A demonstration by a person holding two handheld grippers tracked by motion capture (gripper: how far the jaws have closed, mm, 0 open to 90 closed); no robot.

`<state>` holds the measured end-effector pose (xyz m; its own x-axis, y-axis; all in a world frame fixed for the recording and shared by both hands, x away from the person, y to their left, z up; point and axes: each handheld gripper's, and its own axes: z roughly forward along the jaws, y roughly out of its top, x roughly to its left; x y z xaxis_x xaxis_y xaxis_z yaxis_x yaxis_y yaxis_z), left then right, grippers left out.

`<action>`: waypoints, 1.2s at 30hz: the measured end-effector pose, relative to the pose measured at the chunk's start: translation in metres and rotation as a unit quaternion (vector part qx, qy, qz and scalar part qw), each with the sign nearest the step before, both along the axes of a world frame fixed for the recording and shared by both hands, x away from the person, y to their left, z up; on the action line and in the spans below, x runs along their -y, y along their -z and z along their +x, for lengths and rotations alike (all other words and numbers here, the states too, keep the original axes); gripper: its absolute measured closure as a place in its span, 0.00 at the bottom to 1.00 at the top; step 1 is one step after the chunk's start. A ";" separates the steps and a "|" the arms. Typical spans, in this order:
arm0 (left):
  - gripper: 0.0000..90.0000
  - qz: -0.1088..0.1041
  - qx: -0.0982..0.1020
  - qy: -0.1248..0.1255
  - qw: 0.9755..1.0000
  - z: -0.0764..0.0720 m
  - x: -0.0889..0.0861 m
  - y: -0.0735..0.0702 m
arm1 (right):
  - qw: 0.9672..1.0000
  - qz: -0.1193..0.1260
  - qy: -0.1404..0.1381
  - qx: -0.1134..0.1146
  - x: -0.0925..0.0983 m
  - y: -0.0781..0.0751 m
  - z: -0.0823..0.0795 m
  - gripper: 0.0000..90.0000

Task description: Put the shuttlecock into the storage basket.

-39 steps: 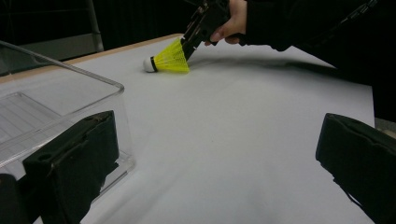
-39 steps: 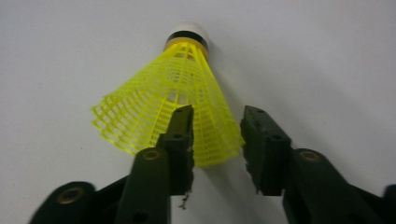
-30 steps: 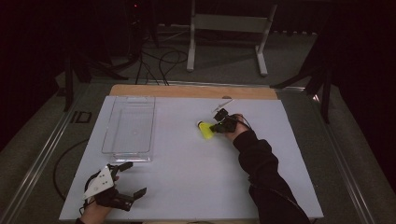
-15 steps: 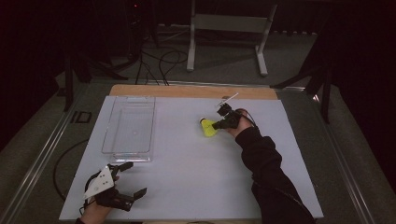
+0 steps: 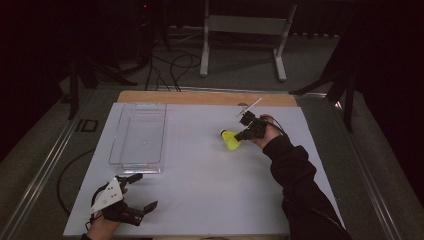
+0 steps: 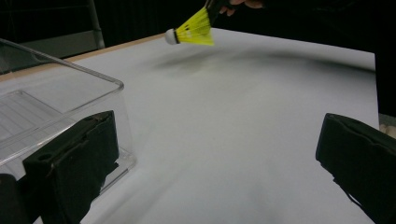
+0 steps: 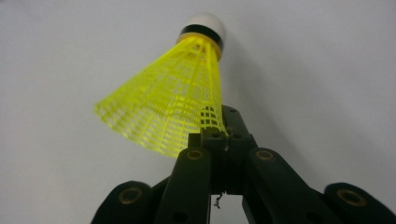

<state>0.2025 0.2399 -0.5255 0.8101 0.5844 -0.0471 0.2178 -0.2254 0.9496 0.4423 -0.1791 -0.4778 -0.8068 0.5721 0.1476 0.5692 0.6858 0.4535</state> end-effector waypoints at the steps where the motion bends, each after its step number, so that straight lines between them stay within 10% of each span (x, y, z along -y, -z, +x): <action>1: 0.00 0.000 0.000 0.000 1.000 0.000 0.000 0.000 | 1.000 0.000 -0.002 0.001 0.001 -0.001 -0.002 1.00; 22: 0.00 0.016 -0.012 0.010 1.000 0.001 0.007 -0.003 | 0.994 -0.043 -0.088 -0.046 0.013 -0.006 -0.044 1.00; 36: 0.00 0.037 -0.091 0.044 0.994 0.011 0.018 -0.025 | 0.984 -0.032 -0.163 -0.056 0.014 -0.006 -0.065 1.00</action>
<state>0.2130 0.2216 -0.5008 0.8396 0.5198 -0.1578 0.3619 -0.3186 0.8761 0.3774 -0.1928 -0.4717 -0.9297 0.2959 0.2192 0.3580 0.8655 0.3504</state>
